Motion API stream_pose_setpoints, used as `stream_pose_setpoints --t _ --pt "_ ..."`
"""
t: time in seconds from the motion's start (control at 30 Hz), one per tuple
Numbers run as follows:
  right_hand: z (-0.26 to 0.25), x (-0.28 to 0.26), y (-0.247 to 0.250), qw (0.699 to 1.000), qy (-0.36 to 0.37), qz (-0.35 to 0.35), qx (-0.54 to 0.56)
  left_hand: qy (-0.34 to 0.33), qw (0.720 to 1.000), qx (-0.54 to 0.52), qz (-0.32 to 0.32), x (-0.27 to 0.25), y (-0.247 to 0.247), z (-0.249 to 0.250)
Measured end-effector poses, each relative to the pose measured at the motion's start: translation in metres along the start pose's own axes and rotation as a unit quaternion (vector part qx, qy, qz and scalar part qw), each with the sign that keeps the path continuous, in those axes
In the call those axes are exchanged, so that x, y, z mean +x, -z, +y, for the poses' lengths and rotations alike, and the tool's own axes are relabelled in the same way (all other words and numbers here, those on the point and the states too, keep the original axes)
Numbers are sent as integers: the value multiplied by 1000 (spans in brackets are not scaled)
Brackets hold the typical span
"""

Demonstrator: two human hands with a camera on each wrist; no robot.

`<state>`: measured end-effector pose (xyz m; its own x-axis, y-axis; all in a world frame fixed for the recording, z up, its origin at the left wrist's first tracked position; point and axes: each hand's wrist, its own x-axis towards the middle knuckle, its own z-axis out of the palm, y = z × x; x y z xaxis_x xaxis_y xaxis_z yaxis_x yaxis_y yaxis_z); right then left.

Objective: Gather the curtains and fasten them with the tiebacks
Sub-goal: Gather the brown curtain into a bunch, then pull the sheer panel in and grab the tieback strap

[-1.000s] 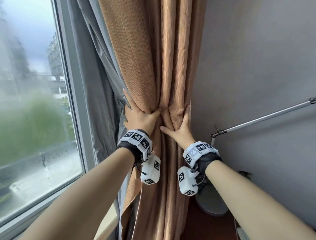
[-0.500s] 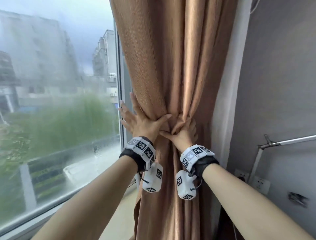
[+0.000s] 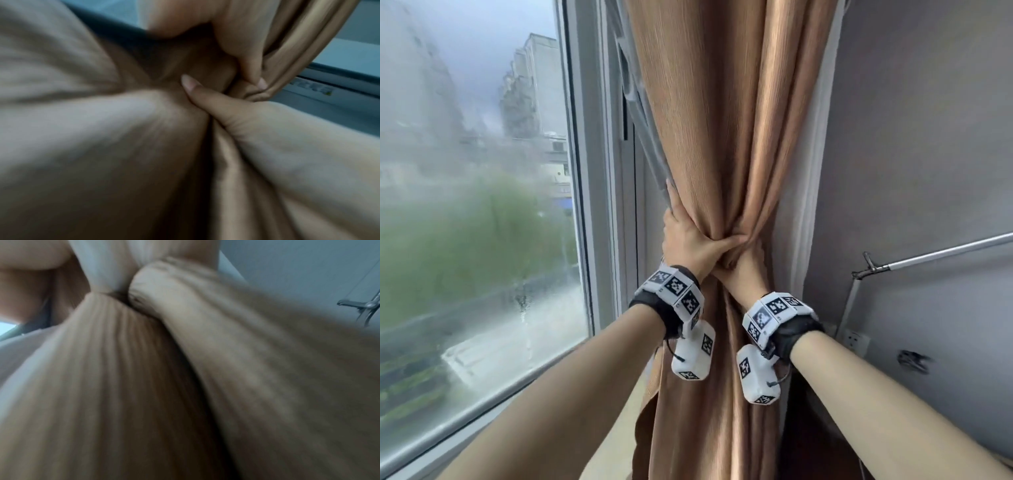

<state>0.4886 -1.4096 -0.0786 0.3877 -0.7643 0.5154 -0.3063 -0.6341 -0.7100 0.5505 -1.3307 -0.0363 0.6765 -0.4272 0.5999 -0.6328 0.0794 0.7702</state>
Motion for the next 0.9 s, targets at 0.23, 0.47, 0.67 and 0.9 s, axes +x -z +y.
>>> stream_pose_setpoints --t 0.23,0.47,0.67,0.9 --pt "15 -14 41 999 2 16 37 33 996 63 44 -1 -29 16" --pt "43 -15 79 997 22 60 39 46 994 64 71 -3 -43 22" --pt "56 13 72 994 58 88 23 55 991 73 98 -1 -56 22" --pt "86 47 70 992 111 48 20 45 985 95 140 -2 -83 24"
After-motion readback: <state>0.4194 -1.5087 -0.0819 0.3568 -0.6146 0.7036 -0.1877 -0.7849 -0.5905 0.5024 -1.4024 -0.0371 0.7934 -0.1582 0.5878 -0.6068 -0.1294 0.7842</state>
